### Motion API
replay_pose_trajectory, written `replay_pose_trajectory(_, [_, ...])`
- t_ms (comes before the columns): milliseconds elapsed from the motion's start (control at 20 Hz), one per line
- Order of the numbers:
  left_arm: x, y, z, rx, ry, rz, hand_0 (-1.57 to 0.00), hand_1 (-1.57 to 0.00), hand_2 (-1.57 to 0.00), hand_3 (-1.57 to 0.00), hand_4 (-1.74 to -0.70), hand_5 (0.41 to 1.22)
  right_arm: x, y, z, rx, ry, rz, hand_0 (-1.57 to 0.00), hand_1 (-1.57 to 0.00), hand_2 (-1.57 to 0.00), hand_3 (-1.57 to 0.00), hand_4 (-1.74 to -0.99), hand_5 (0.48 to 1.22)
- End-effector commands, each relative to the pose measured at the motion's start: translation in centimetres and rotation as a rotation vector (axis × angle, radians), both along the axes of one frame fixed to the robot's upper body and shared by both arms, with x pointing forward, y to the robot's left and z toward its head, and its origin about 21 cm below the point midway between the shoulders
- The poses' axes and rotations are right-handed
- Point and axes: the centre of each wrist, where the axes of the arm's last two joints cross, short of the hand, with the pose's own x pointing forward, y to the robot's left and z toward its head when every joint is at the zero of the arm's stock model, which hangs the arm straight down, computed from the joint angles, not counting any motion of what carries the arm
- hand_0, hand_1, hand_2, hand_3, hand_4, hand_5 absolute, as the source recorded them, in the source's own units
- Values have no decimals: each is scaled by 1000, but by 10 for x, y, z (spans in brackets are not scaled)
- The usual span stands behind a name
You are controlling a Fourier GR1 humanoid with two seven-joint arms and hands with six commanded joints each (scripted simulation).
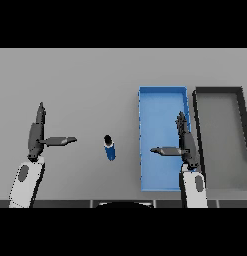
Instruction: Pick up the blue pipe and place it into the blue bin.
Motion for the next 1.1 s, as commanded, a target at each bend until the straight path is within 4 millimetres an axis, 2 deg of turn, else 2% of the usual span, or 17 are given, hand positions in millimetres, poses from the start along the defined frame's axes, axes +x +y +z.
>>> replay_pose_trajectory(0, [-1, 0, 0, 0, -6, -1, 1, 1, 1, 1, -1074, 591, -1, 0, 0, 0, -1, -1, 1, 1, 1, 1, -1225, 617])
replay_pose_trajectory(250, [-8, 2, -1, 3, -16, -3, 1, 1, 1, 1, -1074, 591, -6, -2, 0, 2, -6, -2, 1, 1, 1, 1, -1225, 617])
replay_pose_trajectory(350, [-12, 24, 11, 118, 1, -264, 1, 1, 1, 1, -1073, 590, -22, -8, 4, -146, -84, 97, 1, 1, 1, 1, -1224, 618])
replay_pose_trajectory(400, [-12, 25, 12, 132, 16, -331, 1, 1, 1, 1, -1074, 589, -29, -8, 7, -180, -105, 127, 1, 1, 1, 1, -1225, 618])
replay_pose_trajectory(500, [-7, 34, 21, 144, 31, -377, 1, 1, 1, 1, -1077, 588, -32, -6, 13, -221, -94, 144, 1, 1, 1, 1, -1223, 620])
replay_pose_trajectory(600, [-13, 38, 19, 151, 36, -407, 1, 1, 1, 1, -1080, 596, -37, -12, 10, -263, -92, 132, 1, 1, 1, 1, -1203, 614])
replay_pose_trajectory(700, [-12, 33, 20, 143, 40, -439, 1, 1, 1, 1, -1085, 604, -31, -7, 15, -271, -56, 118, 1, 1, 1, 1, -1186, 601])
replay_pose_trajectory(750, [-15, 32, 20, 137, 33, -465, 1, 1, 1, 1, -1086, 605, -34, -6, 11, -277, -57, 118, 1, 1, 1, 1, -1185, 597])
replay_pose_trajectory(1050, [-36, 2, 18, 118, 90, -699, 1, 1, 1, 1, -1124, 514, -29, -5, 15, -280, -84, 153, 1, 1, 1, 1, -1205, 611])
